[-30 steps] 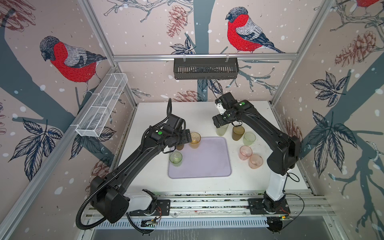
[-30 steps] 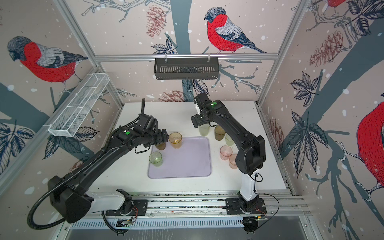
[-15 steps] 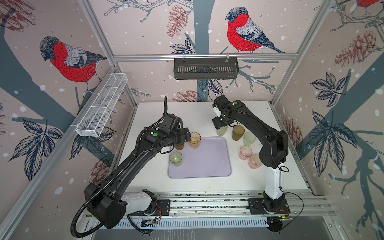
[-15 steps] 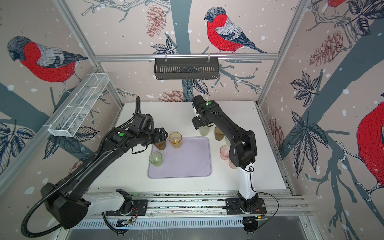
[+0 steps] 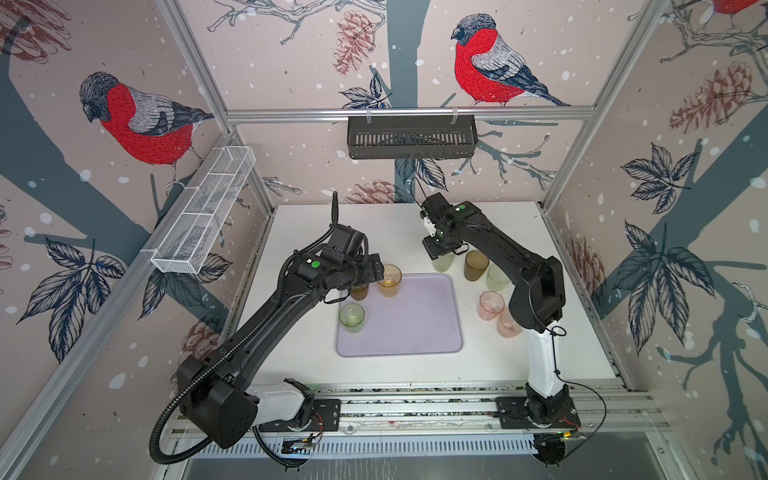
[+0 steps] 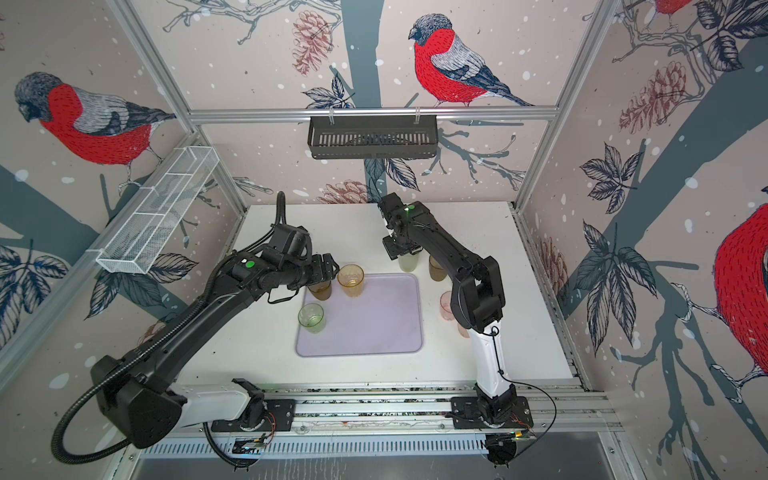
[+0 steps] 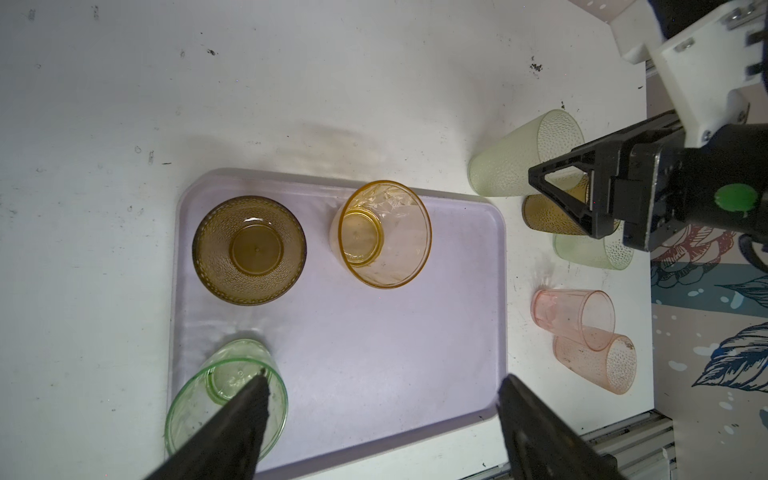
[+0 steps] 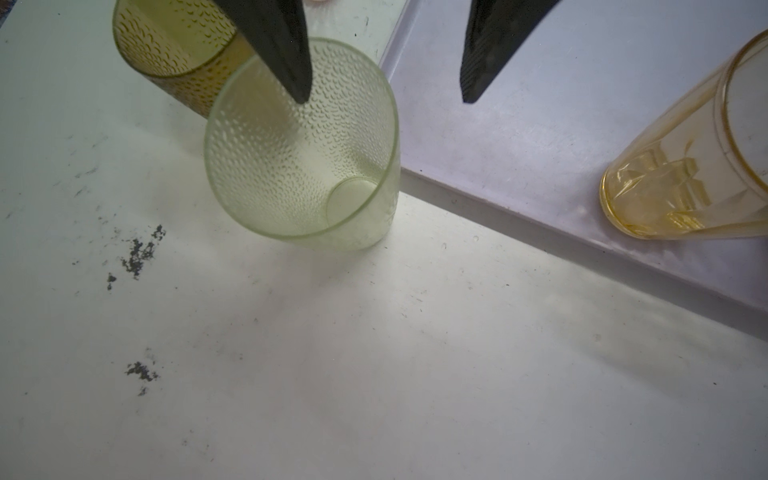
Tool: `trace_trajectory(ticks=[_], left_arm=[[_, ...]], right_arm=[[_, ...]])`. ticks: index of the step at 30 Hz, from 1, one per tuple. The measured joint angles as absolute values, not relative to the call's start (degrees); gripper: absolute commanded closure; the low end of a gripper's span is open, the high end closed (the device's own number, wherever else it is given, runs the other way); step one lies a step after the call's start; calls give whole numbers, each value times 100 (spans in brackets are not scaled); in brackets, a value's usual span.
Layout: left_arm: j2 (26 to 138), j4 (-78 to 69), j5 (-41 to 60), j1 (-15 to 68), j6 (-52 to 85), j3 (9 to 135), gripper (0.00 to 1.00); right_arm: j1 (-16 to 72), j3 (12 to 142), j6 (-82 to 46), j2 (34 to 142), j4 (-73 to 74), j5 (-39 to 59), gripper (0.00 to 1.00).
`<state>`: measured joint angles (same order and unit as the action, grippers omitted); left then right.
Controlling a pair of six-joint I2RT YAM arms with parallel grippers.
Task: Place the glasses into the tray
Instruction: 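Raise the left gripper while the right reaches toward the pale green glass, then close the right gripper on the pale green textured glass rim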
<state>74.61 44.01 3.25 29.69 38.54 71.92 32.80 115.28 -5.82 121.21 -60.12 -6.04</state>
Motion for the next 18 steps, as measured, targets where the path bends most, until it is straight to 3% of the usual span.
trace_trajectory(ticks=[18], left_arm=[[7675, 4307, 344, 2947, 3903, 7395, 14]], right_arm=[[3277, 11445, -578, 12230, -5970, -572, 56]])
